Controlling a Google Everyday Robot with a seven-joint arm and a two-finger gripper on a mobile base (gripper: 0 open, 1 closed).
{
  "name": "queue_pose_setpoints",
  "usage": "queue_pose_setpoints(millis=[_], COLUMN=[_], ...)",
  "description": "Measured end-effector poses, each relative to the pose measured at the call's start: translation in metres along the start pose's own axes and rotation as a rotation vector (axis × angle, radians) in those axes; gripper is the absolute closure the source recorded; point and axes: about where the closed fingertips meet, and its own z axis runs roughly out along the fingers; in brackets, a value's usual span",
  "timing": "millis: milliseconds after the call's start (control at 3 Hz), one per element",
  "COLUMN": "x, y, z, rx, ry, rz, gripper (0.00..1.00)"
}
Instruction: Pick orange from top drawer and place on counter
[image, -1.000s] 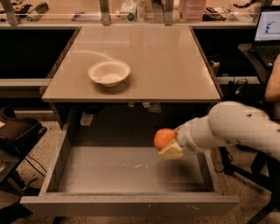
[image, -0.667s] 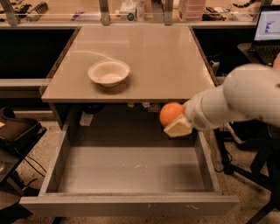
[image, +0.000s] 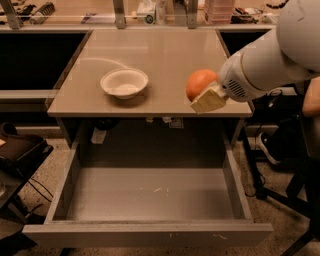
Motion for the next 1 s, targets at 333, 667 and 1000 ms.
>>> queue_pose_setpoints(millis=[333,667,1000], x=[-0.001,-0.001,-0.012], y=[-0.003,-0.036,-0.079], z=[-0.001,0.022,0.063], rx=[0.002,-0.024,-0.062], ry=[0.002,0.043,0.116], rz=[0.003,0.040,0.079], gripper=[1.00,1.00,1.00])
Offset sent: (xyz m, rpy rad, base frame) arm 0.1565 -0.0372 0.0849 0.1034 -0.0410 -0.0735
